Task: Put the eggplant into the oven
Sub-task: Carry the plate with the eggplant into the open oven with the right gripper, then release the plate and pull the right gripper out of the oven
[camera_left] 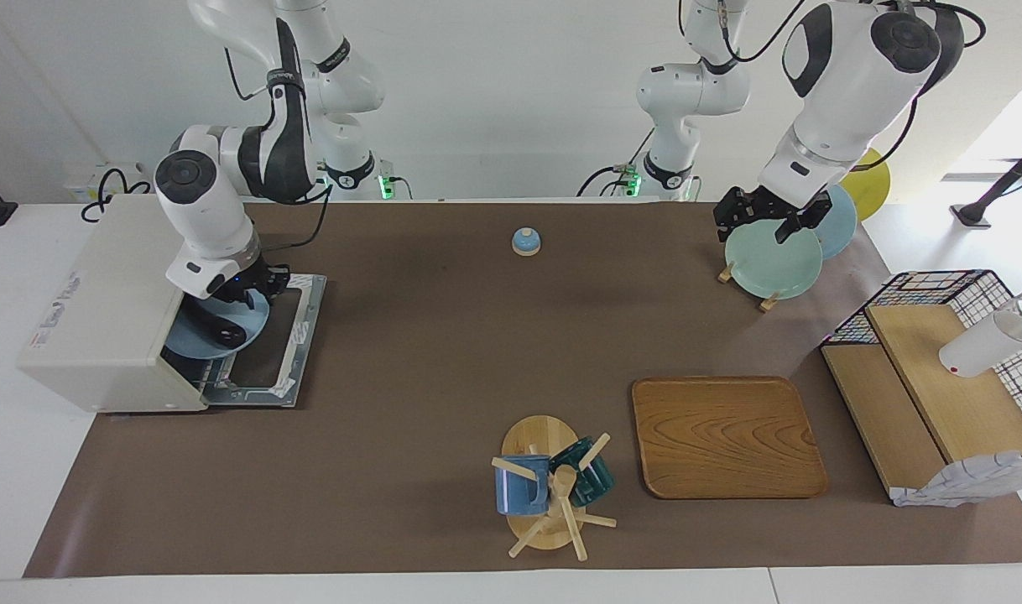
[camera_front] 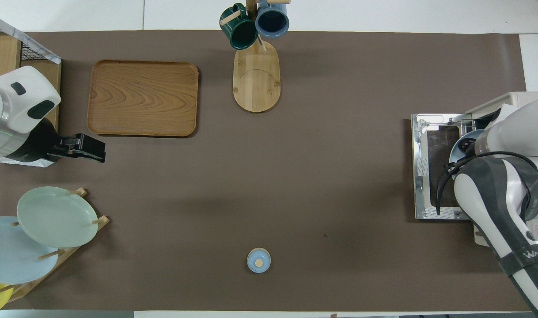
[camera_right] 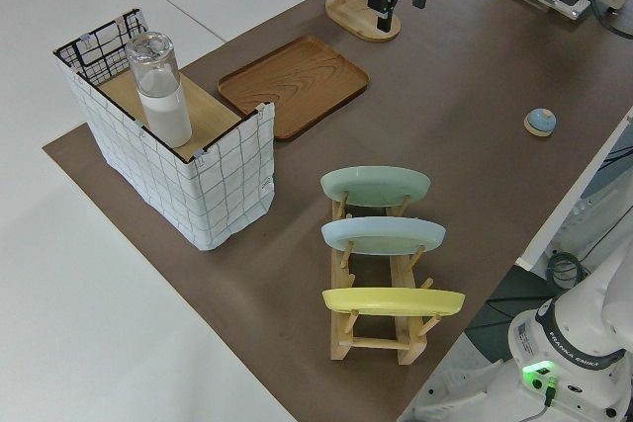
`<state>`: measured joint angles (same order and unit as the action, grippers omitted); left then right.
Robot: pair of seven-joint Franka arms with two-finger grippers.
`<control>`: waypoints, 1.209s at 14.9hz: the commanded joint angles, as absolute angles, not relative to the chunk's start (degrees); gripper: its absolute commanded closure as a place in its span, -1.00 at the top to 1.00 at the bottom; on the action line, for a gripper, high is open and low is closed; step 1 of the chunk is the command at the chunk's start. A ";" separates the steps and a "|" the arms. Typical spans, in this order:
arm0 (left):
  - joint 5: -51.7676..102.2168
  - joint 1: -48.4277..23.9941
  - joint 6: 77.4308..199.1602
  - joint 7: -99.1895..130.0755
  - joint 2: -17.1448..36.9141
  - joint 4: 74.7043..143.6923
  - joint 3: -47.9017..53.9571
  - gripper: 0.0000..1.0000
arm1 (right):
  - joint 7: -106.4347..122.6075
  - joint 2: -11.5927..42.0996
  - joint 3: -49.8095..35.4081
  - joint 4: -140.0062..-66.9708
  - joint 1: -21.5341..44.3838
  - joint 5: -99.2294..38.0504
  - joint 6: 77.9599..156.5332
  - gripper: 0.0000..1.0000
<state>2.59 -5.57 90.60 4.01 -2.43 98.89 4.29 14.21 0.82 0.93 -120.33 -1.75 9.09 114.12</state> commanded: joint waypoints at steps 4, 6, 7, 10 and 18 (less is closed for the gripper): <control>3.16 -4.39 90.17 3.25 -3.25 99.23 4.39 1.00 | 3.28 2.29 -0.53 -117.85 5.51 5.63 117.05 -1.00; 3.16 -4.31 90.44 3.16 -3.25 99.23 4.22 1.00 | -2.26 4.03 -0.53 -120.48 7.73 5.71 122.22 -1.00; 3.16 -4.31 90.27 3.16 -3.25 99.23 4.13 1.00 | -2.81 4.83 -0.53 -122.41 7.82 5.71 125.82 -1.00; 3.16 -4.31 90.26 3.16 -3.25 99.23 4.04 1.00 | -2.90 7.73 -0.44 -124.19 6.60 5.80 129.20 -1.00; 3.16 -4.31 90.26 3.16 -3.25 99.23 4.04 1.00 | -2.72 8.79 -0.35 -126.03 5.89 10.53 129.20 -1.00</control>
<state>2.59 -4.92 90.61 4.01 -2.43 98.89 3.97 -2.89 9.55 -0.09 -124.61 6.30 8.21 128.64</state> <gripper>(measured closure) 0.000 0.991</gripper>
